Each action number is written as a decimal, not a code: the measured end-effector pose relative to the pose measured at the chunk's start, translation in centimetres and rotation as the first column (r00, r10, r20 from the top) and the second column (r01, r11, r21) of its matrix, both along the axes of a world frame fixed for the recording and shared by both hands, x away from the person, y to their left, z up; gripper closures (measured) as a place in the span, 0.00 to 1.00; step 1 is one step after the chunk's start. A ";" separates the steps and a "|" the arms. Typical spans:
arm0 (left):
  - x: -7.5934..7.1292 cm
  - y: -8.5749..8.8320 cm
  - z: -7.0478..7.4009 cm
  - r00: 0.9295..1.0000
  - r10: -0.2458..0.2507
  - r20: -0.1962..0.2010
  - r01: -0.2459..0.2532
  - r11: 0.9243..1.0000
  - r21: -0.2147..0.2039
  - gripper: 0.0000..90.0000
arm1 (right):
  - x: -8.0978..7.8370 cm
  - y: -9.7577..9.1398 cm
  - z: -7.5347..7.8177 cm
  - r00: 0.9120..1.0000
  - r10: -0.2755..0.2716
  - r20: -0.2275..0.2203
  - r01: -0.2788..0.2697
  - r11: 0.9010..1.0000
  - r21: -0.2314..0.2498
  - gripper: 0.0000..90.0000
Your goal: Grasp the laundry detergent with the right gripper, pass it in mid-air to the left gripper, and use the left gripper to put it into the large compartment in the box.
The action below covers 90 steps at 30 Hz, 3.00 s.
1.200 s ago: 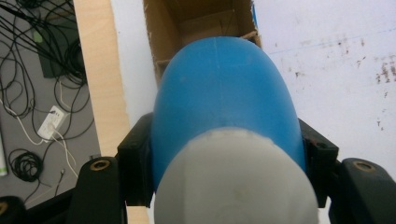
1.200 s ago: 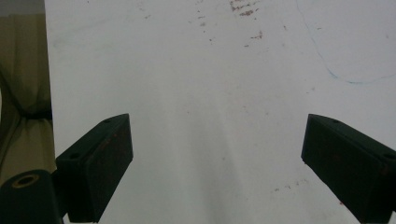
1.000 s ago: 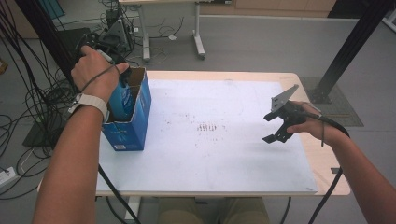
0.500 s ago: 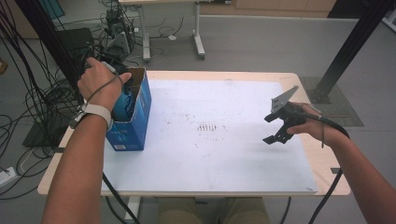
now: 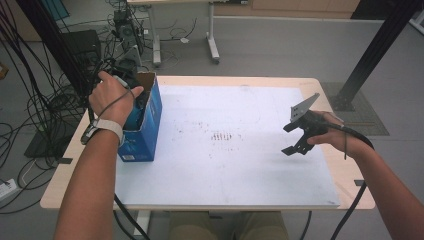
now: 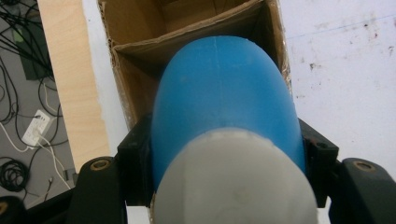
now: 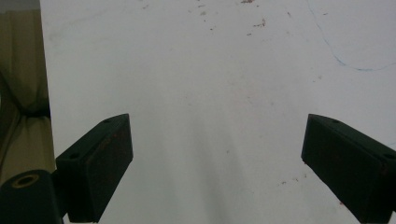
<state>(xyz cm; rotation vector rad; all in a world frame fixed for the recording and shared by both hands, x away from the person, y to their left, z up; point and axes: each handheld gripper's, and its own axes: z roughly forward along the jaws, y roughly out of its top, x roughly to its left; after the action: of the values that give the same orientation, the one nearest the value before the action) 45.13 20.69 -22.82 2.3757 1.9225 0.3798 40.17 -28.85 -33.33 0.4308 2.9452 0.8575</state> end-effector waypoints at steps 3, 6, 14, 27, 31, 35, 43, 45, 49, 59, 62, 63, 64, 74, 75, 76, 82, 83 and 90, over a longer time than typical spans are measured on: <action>0.0 0.1 -0.5 1.000 -0.002 -0.008 0.002 1.000 0.001 0.41 | 0.0 0.1 0.0 1.000 0.001 -0.001 -0.001 1.000 0.001 0.10; 0.0 0.2 -1.2 1.000 -0.002 -0.014 0.002 1.000 0.000 0.41 | 0.0 0.1 -0.1 1.000 -0.003 -0.003 0.003 1.000 0.002 0.10; -0.1 0.6 -2.6 1.000 -0.003 -0.025 0.003 1.000 0.004 0.41 | -0.1 -0.1 -0.3 1.000 -0.007 -0.008 0.007 1.000 -0.002 0.10; -0.2 0.8 -4.2 0.999 -0.001 -0.043 0.001 1.000 0.001 0.41 | -0.1 0.0 -0.4 1.000 -0.008 -0.015 0.008 1.000 0.001 0.10; -0.3 0.9 -4.4 0.999 -0.002 -0.036 0.002 1.000 -0.005 0.41 | -0.2 -0.1 -0.5 1.000 -0.009 -0.016 0.009 1.000 -0.005 0.10; -0.3 1.0 -4.5 0.999 -0.002 -0.036 0.002 1.000 -0.006 0.41 | -0.1 -0.2 -0.4 1.000 -0.010 -0.012 0.010 1.000 -0.004 0.10; -0.2 1.0 -4.4 0.999 0.001 -0.044 -0.002 1.000 -0.006 0.41 | -0.1 0.0 -0.4 1.000 -0.008 -0.013 0.008 1.000 -0.008 0.10; -0.3 1.1 -4.5 0.999 0.003 -0.043 -0.003 1.000 -0.008 0.41 | -0.1 0.0 -0.4 1.000 -0.007 -0.014 0.007 1.000 -0.008 0.10; -0.2 1.0 -4.4 0.999 0.004 -0.045 -0.004 1.000 -0.007 0.41 | -0.2 0.1 -0.4 1.000 -0.005 -0.015 0.005 1.000 -0.007 0.10; -0.2 1.1 -4.5 0.999 0.008 -0.047 -0.009 1.000 -0.006 0.41 | -0.2 0.0 -0.3 1.000 -0.005 -0.012 0.005 1.000 -0.007 0.10; -0.2 1.1 -4.5 0.999 0.010 -0.047 -0.010 1.000 -0.007 0.41 | -0.2 0.0 -0.4 1.000 -0.010 -0.014 0.009 1.000 -0.008 0.10; -0.2 1.1 -4.5 0.999 0.010 -0.047 -0.011 1.000 -0.007 0.41 | -0.3 0.0 -0.4 1.000 -0.010 -0.015 0.010 1.000 -0.008 0.10; -0.3 1.1 -4.5 0.999 0.011 -0.047 -0.011 1.000 -0.007 0.41 | -0.2 -0.1 -0.4 1.000 -0.006 -0.012 0.006 1.000 -0.009 0.10; -0.2 1.1 -4.5 0.999 0.011 -0.048 -0.011 1.000 -0.008 0.41 | -0.2 0.0 -0.3 1.000 -0.005 -0.010 0.005 1.000 -0.010 0.10; -0.2 1.1 -4.5 0.999 0.011 -0.048 -0.012 1.000 -0.008 0.41 | -0.2 0.0 -0.3 1.000 -0.003 -0.009 0.003 1.000 -0.009 0.10; -0.2 1.1 -4.5 0.999 0.012 -0.049 -0.012 1.000 -0.007 0.41 | -0.2 0.0 -0.3 1.000 -0.003 -0.008 0.003 1.000 -0.011 0.10; -0.3 1.2 -4.5 0.999 0.011 -0.049 -0.012 1.000 -0.009 0.41 | -0.3 0.0 -0.3 1.000 -0.009 -0.012 0.009 1.000 -0.011 0.10; -0.3 1.1 -4.5 0.999 0.011 -0.048 -0.011 1.000 -0.008 0.41 | -0.3 0.0 -0.3 1.000 -0.009 -0.012 0.009 1.000 -0.012 0.10; -0.3 1.1 -4.5 0.999 0.011 -0.051 -0.012 1.000 -0.007 0.41 | -0.2 0.0 -0.2 1.000 -0.004 -0.007 0.004 1.000 -0.011 0.10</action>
<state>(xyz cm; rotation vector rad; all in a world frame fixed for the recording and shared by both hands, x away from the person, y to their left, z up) 44.87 21.83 -27.28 2.3936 1.9561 0.3152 39.92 -28.83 -33.57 0.4394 2.9534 0.8401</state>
